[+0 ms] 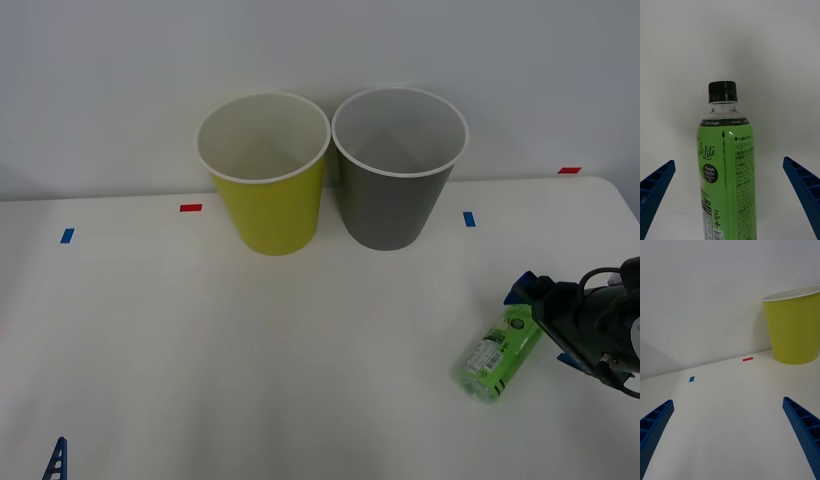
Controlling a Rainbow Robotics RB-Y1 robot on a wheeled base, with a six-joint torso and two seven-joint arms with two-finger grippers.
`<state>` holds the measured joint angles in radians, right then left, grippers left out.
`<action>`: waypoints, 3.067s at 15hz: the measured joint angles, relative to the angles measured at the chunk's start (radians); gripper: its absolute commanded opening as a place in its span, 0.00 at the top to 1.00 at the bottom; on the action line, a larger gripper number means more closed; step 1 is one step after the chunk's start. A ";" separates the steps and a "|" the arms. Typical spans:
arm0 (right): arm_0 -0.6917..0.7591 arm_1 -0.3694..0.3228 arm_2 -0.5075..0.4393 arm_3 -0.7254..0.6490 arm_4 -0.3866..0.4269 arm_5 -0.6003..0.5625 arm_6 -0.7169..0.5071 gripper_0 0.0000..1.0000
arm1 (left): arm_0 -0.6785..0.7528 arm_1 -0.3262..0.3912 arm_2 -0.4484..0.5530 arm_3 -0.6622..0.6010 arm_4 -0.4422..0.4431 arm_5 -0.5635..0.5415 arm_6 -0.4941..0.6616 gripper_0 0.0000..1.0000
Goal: Put cans in the gray bin and PET bottles in the light green bin.
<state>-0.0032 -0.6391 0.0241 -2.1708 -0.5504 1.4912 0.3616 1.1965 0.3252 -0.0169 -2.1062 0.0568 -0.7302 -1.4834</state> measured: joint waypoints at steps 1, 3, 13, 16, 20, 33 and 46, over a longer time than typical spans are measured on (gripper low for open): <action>-0.008 -0.005 0.008 0.011 -0.003 -0.005 0.003 0.00 | 0.000 0.000 0.000 0.000 0.000 0.000 0.000 0.00; -0.015 -0.021 0.030 0.038 -0.004 -0.026 0.002 0.00 | 0.000 0.000 0.000 0.000 0.000 0.000 0.000 0.00; -0.101 -0.044 0.153 0.165 -0.016 -0.048 0.008 0.00 | 0.000 0.000 0.000 0.000 0.000 0.000 0.000 0.00; -0.121 -0.044 0.179 0.196 -0.014 -0.060 0.009 0.00 | 0.000 0.000 0.000 0.000 0.000 0.000 0.000 0.00; -0.135 -0.057 0.188 0.210 -0.016 -0.063 0.005 0.00 | 0.000 0.000 0.000 0.000 0.000 0.000 0.000 0.00; -0.136 -0.043 0.220 0.216 0.040 -0.068 -0.024 0.98 | 0.000 0.000 0.000 0.000 0.000 0.000 0.000 0.00; -0.134 0.045 0.164 0.193 0.169 -0.078 0.248 1.00 | 0.000 0.000 0.000 0.000 0.000 0.000 0.000 0.00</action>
<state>-0.1377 -0.5944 0.1877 -1.9774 -0.3817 1.4135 0.6095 1.1965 0.3252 -0.0169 -2.1062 0.0568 -0.7302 -1.4834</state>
